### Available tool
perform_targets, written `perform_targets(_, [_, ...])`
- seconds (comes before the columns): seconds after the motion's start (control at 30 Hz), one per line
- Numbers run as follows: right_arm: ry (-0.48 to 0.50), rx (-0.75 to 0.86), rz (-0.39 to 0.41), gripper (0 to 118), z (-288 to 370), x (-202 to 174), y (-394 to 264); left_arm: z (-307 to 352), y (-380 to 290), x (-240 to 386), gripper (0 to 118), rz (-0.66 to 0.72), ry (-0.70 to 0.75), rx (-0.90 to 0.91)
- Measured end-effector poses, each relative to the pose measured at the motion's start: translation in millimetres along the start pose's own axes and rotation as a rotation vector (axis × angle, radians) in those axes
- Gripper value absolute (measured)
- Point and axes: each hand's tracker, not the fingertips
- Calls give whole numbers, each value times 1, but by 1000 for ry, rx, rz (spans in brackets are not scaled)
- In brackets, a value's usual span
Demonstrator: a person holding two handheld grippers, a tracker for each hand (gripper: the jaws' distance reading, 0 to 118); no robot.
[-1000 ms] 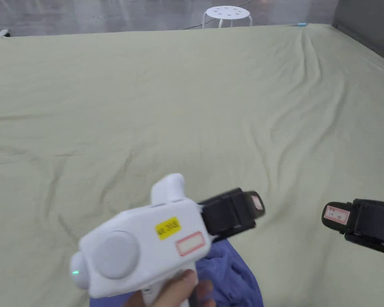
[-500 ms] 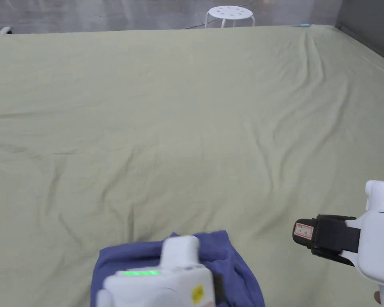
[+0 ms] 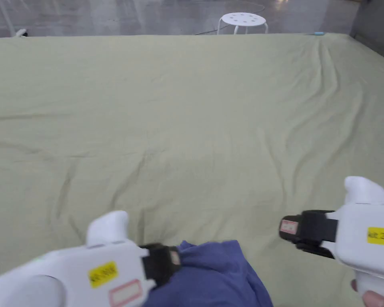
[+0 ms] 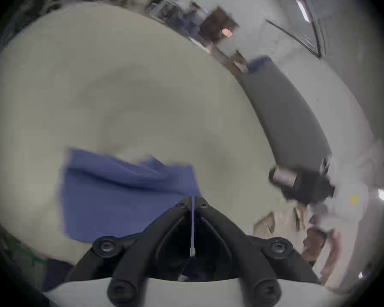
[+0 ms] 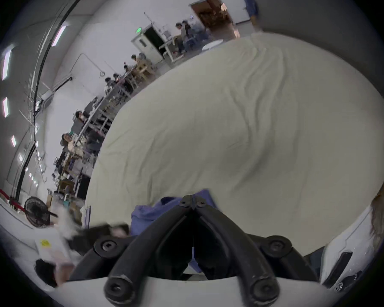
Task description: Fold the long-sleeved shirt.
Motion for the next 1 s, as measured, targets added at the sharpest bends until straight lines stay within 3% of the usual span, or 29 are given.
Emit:
perform_targets(0.07, [46,-101,-35,0,-33,-9,-10,28,16,-24,0,-4,37,45])
perform_targets(0.1, [19,-172,-50,0,-47,-15,-17,37,20,-34,0,12,39,74])
perform_targets(0.17, [-50,-276,-11,0,-73,-28,-31,49,23,-56,0,28,50,74])
perform_targets(0.27, [-76,-312,67,0,-112,-29,-53,45,19,-81,0,60,98,30])
perform_targets(0.33, [-213,-389,61,0,-143,-21,-62,37,16,-93,0,75,100,-15])
perform_targets(0.37, [-227,-368,67,0,-148,-16,-63,30,14,-96,0,76,91,-53])
perform_targets(0.57, [-134,-371,-31,0,-141,4,-51,7,14,-115,2,114,-28,-110])
perform_targets(0.6, [-115,-367,-52,0,-138,7,-52,-1,15,-119,18,125,-68,-110])
perform_targets(0.63, [-97,-366,-76,0,-136,10,-51,-9,17,-124,72,123,-68,-127])
perform_targets(0.67, [-78,-365,-96,0,-136,15,-51,-23,17,-126,114,126,-104,-185])
perform_targets(0.7, [-56,-364,-120,0,-136,20,-51,-25,21,-132,117,145,-199,-101])
perform_targets(0.8, [6,-345,-194,0,-131,33,-55,-69,20,-136,116,257,-297,-353])
perform_targets(0.93, [15,-302,-199,0,-128,36,-65,-104,14,-139,102,197,-298,-360])
perform_targets(0.97, [11,-294,-191,0,-127,35,-65,-101,16,-134,83,159,-318,-353])
perform_targets(1.0, [1,-289,-183,0,-127,30,-65,-98,17,-130,35,137,-339,-336])
